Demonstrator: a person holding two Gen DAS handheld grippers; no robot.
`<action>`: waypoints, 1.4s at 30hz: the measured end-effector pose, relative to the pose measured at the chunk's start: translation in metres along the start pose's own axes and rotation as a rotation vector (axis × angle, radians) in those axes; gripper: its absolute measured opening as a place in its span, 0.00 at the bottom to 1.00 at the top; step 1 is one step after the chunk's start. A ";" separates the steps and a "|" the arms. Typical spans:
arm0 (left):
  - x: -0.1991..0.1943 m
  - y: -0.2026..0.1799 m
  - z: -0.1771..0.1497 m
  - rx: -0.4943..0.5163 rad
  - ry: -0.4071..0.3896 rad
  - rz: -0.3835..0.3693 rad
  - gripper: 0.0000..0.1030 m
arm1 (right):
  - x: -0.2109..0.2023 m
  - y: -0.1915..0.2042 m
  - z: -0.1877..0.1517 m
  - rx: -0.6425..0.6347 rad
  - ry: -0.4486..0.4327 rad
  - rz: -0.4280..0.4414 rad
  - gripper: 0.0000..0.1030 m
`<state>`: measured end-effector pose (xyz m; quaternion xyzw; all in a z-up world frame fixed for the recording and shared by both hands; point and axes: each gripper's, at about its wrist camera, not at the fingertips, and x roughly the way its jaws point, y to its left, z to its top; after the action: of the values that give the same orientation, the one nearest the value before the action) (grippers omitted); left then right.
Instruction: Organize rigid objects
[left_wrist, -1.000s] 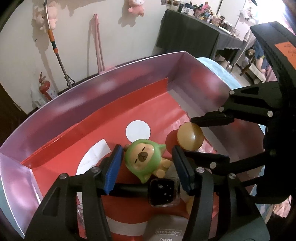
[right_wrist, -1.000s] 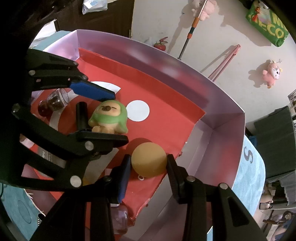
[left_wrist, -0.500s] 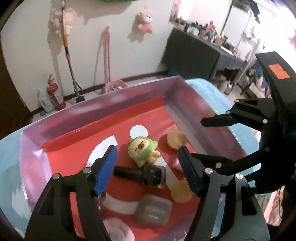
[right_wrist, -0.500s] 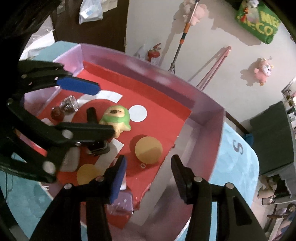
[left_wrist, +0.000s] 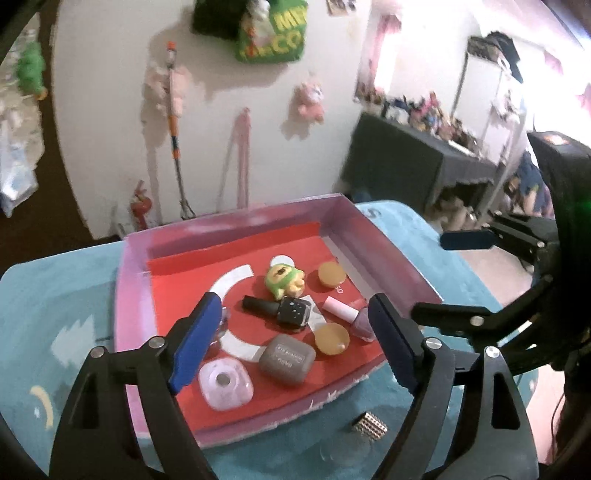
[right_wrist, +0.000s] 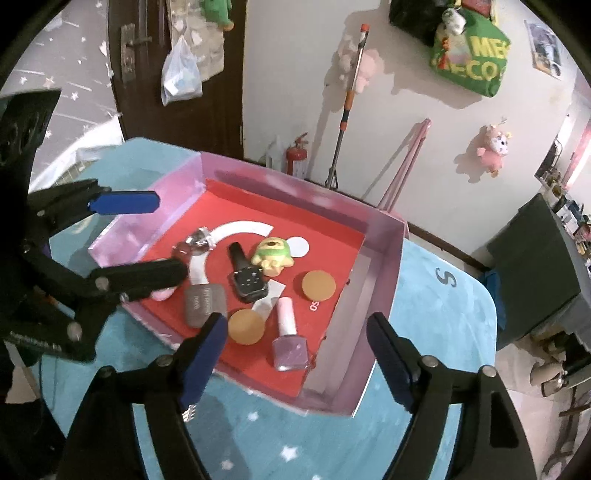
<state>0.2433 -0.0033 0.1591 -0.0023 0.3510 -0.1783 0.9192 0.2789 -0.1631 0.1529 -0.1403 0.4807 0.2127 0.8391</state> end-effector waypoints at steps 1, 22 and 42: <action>-0.008 0.000 -0.004 0.001 -0.023 -0.001 0.82 | -0.004 0.000 -0.002 0.007 -0.011 0.001 0.86; -0.094 -0.020 -0.109 -0.060 -0.209 0.154 0.95 | -0.092 0.036 -0.104 0.197 -0.289 0.031 1.00; -0.042 -0.027 -0.159 -0.099 -0.087 0.185 0.95 | -0.012 0.034 -0.172 0.323 -0.213 -0.023 1.00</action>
<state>0.1023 0.0043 0.0699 -0.0230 0.3179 -0.0746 0.9449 0.1279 -0.2118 0.0762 0.0141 0.4155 0.1368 0.8992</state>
